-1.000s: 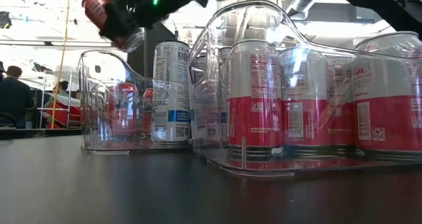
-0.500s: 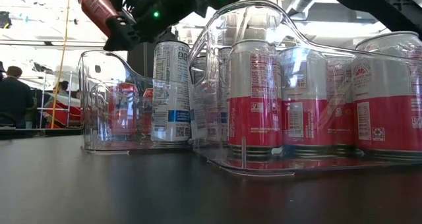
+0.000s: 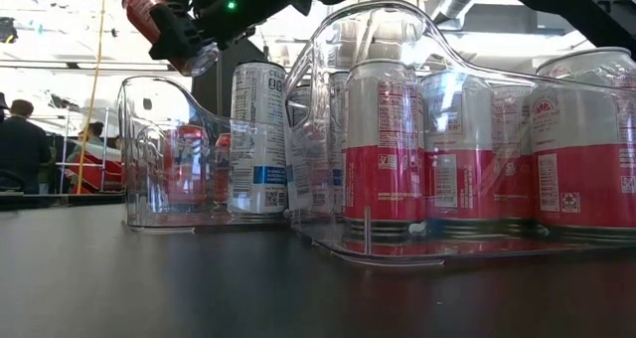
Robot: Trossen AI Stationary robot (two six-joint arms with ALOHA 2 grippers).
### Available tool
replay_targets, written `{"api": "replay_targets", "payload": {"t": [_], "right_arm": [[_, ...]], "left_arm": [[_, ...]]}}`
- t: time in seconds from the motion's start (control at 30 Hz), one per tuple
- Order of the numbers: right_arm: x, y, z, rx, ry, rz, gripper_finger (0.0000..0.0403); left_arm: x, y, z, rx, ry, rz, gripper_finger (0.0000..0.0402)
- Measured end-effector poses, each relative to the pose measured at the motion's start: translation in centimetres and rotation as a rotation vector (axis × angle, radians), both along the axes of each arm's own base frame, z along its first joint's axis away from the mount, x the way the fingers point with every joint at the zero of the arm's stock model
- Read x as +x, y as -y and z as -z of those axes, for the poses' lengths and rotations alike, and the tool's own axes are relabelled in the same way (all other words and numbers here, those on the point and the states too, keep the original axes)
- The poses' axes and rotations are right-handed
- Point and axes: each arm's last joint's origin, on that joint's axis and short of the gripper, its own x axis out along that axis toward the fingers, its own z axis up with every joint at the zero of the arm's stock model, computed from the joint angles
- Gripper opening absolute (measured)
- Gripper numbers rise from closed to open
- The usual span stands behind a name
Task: Sort soda cans
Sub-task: Put the orange soda can in the top left transparent bin
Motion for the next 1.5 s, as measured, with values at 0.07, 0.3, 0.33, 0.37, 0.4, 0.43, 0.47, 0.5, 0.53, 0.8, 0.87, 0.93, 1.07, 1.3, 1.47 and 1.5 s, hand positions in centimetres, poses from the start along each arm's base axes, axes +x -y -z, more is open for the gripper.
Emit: {"api": "replay_targets", "payload": {"t": [0.07, 0.3, 0.33, 0.37, 0.4, 0.43, 0.47, 0.5, 0.53, 0.8, 0.87, 0.93, 1.07, 1.3, 1.47, 1.5], "right_arm": [[0.0, 0.0, 0.0, 0.001, 0.0, 0.004, 0.0347], [0.0, -0.1, 0.0, 0.002, -0.004, 0.014, 0.0293], [-0.1, -0.1, 0.0, 0.002, -0.004, 0.014, 0.0293], [-0.1, -0.1, 0.0, 0.002, -0.004, 0.014, 0.0293], [-0.1, -0.1, 0.0, 0.002, -0.005, 0.014, 0.0293], [-0.1, -0.1, 0.0, 0.002, -0.005, 0.014, 0.0293], [-0.1, -0.1, 0.0, 0.002, -0.006, 0.014, 0.0293], [-0.1, -0.1, 0.0, 0.002, -0.006, 0.014, 0.0293], [-0.1, -0.1, 0.0, 0.002, -0.007, 0.013, 0.0293], [-0.1, -0.1, 0.3, -0.002, -0.031, 0.019, 0.0293], [-0.1, -0.2, 0.7, -0.003, -0.048, 0.014, 0.0293], [-0.1, -0.2, 0.9, 0.005, -0.056, 0.016, 0.0293], [-0.1, -0.2, 0.6, 0.011, -0.041, 0.022, 0.0293], [-0.1, 0.0, 0.5, 0.009, -0.031, 0.036, 0.0293], [-0.2, 0.1, 0.5, -0.007, -0.035, 0.07, 0.0293], [-0.2, 0.2, 0.4, -0.008, -0.034, 0.074, 0.0293]], "left_arm": [[0.0, 0.0, 0.0, 0.002, 0.0, 0.005, 0.0303], [0.0, 0.0, 0.0, 0.0, 0.001, -0.002, 0.0303], [0.0, 0.0, 0.0, -0.001, 0.001, -0.002, 0.0303], [0.0, 0.0, 0.0, -0.002, 0.001, -0.001, 0.0303], [0.0, 0.0, 0.0, -0.003, 0.002, 0.002, 0.0303], [0.0, 0.0, 0.0, -0.003, 0.003, 0.005, 0.0303], [0.0, 0.0, 0.0, -0.002, 0.004, 0.006, 0.0303], [0.0, 0.0, 0.0, -0.003, 0.004, 0.005, 0.0303], [0.0, 0.0, 0.0, -0.003, 0.003, 0.005, 0.0303], [0.0, 0.0, -0.1, -0.002, 0.008, 0.003, 0.0372], [-0.3, 0.1, -0.2, 0.0, 0.016, 0.004, 0.038], [-0.6, 0.3, -0.5, 0.003, 0.028, 0.0, 0.0363], [-1.9, 0.9, -1.3, 0.017, 0.067, -0.019, 0.0344], [-5.8, 2.4, -3.4, 0.131, 0.152, -0.097, 0.0344], [-9.0, 3.6, -5.0, 0.242, 0.285, -0.157, 0.0345], [-9.5, 3.9, -5.3, 0.255, 0.319, -0.158, 0.0345]]}}
